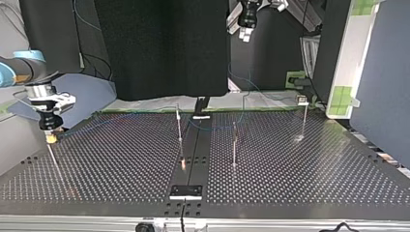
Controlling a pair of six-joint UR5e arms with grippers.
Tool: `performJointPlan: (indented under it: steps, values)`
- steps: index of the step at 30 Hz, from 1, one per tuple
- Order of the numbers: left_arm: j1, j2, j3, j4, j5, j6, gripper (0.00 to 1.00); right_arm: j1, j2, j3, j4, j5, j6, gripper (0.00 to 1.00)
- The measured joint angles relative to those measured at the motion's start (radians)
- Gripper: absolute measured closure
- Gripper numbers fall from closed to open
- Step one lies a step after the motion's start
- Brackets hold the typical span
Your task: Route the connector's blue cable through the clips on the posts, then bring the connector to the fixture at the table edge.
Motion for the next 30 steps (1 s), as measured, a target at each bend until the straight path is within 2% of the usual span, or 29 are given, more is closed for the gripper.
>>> performJointPlan:
  steps: [13,14,15,16,17,18,19,20,21,22,23,24,25,30]
  values:
    - [0.002,0.0,0.0,0.0,0.0,0.006,0.0,-0.002,0.001,-0.001,-0.009,0.006,0.014,1.0]
    - [0.002,0.0,0.0,0.0,0.0,0.006,0.0,-0.002,0.001,-0.001,-0.009,0.006,0.015,0.87]
    - [0.002,-0.001,0.0,0.0,0.0,0.006,0.0,-0.002,0.001,-0.001,-0.009,0.007,0.017,0.87]
    - [0.002,-0.001,0.0,-0.001,0.0,0.006,0.0,-0.001,0.001,-0.001,-0.009,0.008,0.019,0.71]
    - [0.003,-0.001,0.0,-0.001,0.001,0.006,0.0,-0.001,0.0,-0.001,-0.011,0.008,0.02,0.59]
    - [0.003,-0.001,0.0,-0.001,0.001,0.006,0.0,-0.001,0.001,-0.001,-0.012,0.008,0.022,0.59]
    - [0.003,-0.001,0.0,-0.001,0.001,0.007,0.0,-0.001,0.001,-0.001,-0.014,0.009,0.023,0.41]
    - [0.003,-0.001,0.0,-0.001,0.001,0.007,0.0,-0.001,0.001,-0.002,-0.014,0.01,0.024,0.32]
    - [0.003,-0.001,0.0,-0.001,0.001,0.007,0.0,0.0,0.001,-0.002,-0.013,0.014,0.025,0.32]
    - [0.003,-0.001,0.0,-0.002,0.001,0.007,0.0,0.0,0.0,-0.002,-0.013,0.017,0.026,0.22]
    - [0.003,-0.001,0.0,-0.002,0.001,0.007,0.0,0.0,0.0,-0.002,-0.012,0.021,0.027,0.08]
    - [0.003,-0.002,0.0,-0.002,0.001,0.007,0.0,0.0,0.0,-0.002,-0.012,0.024,0.027,0.08]
    - [0.003,-0.002,0.0,-0.002,0.001,0.007,0.0,0.0,0.001,-0.002,-0.011,0.026,0.028,0.0]
    - [0.003,-0.002,0.0,-0.003,0.001,0.007,0.0,0.0,0.001,-0.001,-0.007,0.032,0.028,0.0]
